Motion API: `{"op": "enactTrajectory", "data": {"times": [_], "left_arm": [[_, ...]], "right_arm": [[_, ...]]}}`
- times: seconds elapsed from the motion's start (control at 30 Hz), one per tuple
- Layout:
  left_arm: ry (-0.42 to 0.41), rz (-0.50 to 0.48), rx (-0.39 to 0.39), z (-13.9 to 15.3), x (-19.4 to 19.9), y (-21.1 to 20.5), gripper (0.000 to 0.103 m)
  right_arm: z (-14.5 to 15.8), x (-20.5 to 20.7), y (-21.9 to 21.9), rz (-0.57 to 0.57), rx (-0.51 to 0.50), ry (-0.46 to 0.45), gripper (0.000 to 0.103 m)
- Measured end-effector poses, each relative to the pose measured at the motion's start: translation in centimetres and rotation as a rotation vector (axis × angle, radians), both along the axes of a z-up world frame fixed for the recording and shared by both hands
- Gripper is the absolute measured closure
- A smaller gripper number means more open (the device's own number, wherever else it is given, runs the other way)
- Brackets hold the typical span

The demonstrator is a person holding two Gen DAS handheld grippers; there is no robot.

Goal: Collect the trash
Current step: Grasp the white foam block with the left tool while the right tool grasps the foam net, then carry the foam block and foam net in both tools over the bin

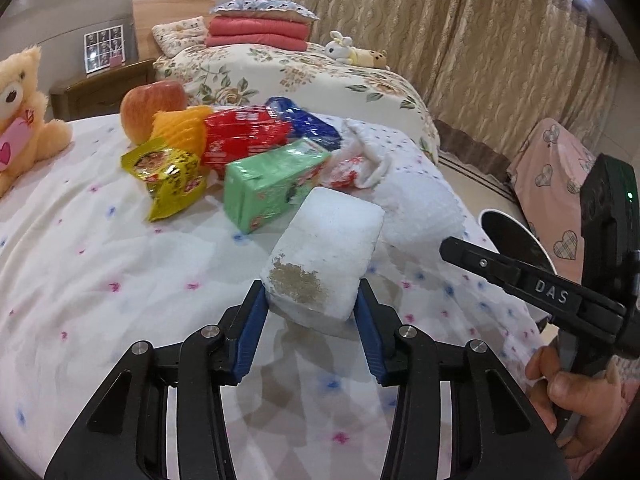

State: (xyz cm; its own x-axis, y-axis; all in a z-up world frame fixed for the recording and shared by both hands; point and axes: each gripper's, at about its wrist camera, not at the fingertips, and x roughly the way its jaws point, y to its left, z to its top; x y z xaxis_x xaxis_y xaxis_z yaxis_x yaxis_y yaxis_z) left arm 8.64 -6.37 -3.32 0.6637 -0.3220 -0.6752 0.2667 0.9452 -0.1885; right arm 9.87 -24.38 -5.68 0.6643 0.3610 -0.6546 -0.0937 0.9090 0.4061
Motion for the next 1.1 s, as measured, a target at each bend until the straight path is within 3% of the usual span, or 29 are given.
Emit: {"op": "enactTrajectory", "data": {"times": [1.1], "left_arm": [[-0.031,-0.261,0.049,1.4,-1.5,-13.4,0.060]], "right_arm": [[1.0,-8.6,-12.7,-0.305,0.010,-0.021,0.093]]}}
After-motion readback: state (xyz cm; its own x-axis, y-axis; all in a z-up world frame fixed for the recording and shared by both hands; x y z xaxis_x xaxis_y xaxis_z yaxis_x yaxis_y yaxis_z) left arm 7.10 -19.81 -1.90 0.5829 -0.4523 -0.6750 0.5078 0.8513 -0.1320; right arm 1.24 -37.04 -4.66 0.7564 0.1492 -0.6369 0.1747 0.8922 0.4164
